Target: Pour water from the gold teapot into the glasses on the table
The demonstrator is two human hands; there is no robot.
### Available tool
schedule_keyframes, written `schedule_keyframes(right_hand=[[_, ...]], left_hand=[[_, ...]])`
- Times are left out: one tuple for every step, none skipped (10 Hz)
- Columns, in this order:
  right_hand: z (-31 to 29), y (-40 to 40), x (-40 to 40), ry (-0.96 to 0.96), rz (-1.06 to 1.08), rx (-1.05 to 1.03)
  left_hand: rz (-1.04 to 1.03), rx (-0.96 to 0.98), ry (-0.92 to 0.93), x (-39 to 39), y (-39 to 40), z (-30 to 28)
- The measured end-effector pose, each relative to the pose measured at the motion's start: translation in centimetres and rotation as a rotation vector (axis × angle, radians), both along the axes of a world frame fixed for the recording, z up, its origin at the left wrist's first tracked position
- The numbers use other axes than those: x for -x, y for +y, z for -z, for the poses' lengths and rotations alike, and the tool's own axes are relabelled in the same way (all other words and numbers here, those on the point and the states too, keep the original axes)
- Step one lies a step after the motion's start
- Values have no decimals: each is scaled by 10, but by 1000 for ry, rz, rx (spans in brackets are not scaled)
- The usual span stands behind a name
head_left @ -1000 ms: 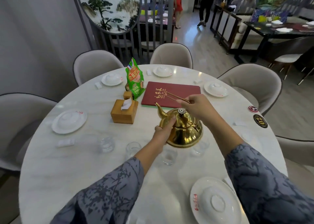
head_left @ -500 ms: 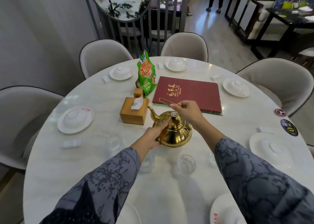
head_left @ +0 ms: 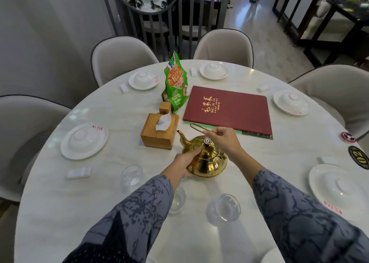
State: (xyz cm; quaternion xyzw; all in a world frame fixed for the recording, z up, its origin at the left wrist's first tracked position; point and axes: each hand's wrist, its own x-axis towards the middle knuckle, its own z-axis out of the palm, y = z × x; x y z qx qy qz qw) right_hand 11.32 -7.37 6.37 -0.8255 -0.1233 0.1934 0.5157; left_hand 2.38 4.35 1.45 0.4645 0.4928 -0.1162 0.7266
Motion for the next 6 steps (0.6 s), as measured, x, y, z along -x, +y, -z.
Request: schedule_keyframes(right_hand=[[3,0,-4,9,0,-12],[4,-1,-8,3,-16,-8],[1,-2,-9,-9,-54,1],[-4,-5,-8,-8,-113,13],[-6,-9,-7,-53,-134,60],[-11,-14,3,-139,-49,134]], left_hand=[[-3,-2,-11,-3,0,4],[-13,-14,-29,-6,-1,8],[-28,-11,-35,-6,-2,7],[-28,-5,-47,-9,1,30],[-64,-28,-14,-16,13,75],[-85,-119,-10,4,4,33]])
